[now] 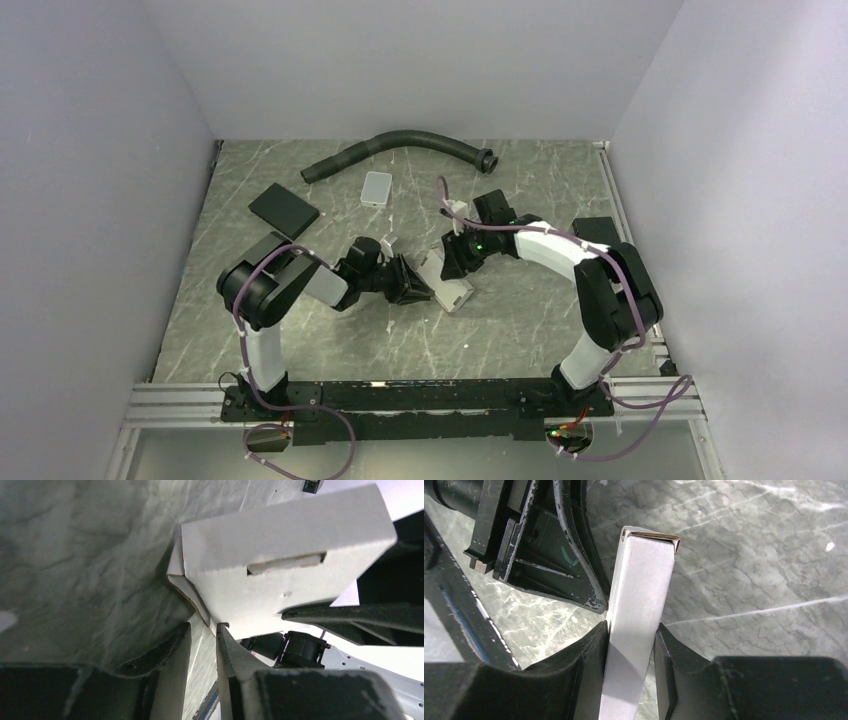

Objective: Fold the paper box
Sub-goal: Adjust the paper box at the center of the board.

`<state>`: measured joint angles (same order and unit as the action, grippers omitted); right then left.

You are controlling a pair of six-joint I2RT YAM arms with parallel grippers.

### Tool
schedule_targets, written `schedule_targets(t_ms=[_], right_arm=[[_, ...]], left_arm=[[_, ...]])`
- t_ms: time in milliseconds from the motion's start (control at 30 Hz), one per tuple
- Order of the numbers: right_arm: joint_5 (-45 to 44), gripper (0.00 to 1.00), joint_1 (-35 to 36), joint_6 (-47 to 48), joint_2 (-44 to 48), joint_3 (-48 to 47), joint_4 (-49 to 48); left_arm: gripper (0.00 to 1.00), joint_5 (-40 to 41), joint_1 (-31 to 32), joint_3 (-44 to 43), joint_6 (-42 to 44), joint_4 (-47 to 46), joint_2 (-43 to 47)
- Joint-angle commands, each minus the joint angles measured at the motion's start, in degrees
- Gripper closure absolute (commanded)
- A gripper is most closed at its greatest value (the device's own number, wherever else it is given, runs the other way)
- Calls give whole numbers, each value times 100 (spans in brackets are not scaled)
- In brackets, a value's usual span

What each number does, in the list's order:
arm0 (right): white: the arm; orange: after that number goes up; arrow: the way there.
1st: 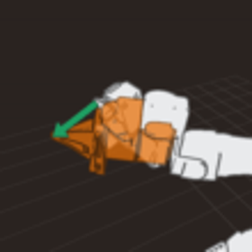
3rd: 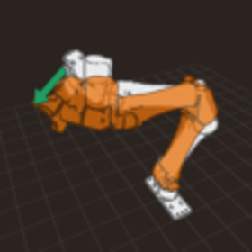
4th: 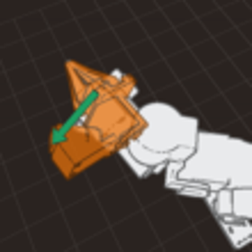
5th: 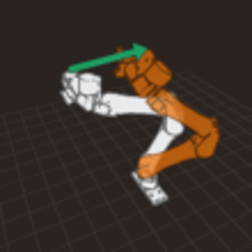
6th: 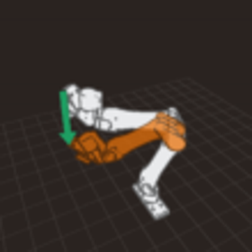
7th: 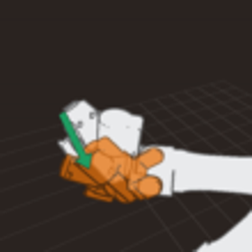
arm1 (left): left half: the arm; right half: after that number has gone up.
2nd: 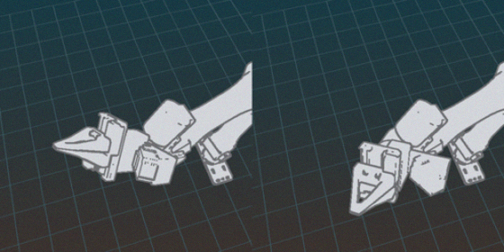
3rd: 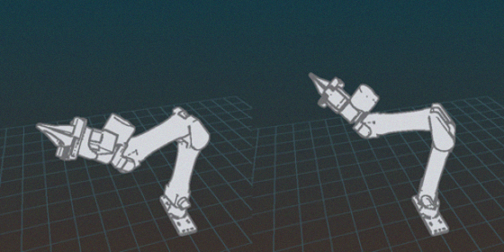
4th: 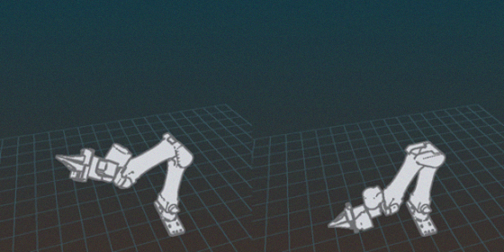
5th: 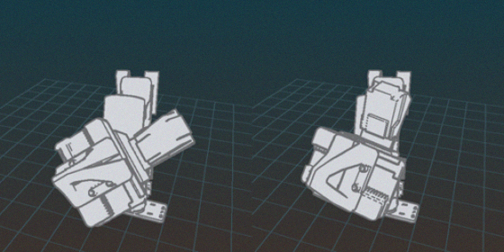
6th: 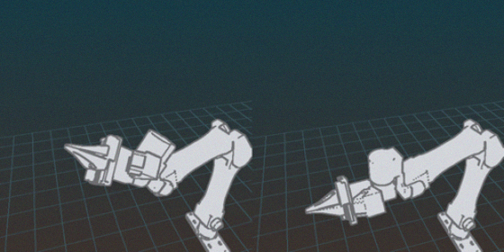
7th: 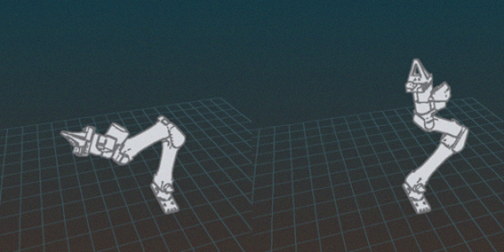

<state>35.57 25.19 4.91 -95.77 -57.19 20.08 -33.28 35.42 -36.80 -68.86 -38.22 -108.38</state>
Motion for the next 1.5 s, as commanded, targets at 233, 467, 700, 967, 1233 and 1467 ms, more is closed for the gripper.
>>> schedule_targets(t_ms=[233, 467, 700, 967, 1233, 1467], right_arm=[[-1839, 87, 754, 894, 561, 158, -164], [-2685, 89, 1269, 1240, 807, 381, -394], [-3536, 89, 2013, 1707, 922, 715, -640], [-4021, 87, 2532, 1947, 730, 873, -635], [-3774, 74, 2535, 1909, 793, 781, -500], [-3086, 58, 2558, 1878, 1137, 697, -257]], left_arm=[[62, 190, -226, 707, 173, 146, 1102], [61, 626, -369, 1139, 435, 1064, 2200], [37, 1822, -554, 1080, 1017, 2920, 3803], [20, 1843, -650, 895, 1040, 2650, 3832], [21, 1361, -650, 477, 1189, 2217, 3027], [21, 1559, -650, 871, 961, 2328, 3473]])
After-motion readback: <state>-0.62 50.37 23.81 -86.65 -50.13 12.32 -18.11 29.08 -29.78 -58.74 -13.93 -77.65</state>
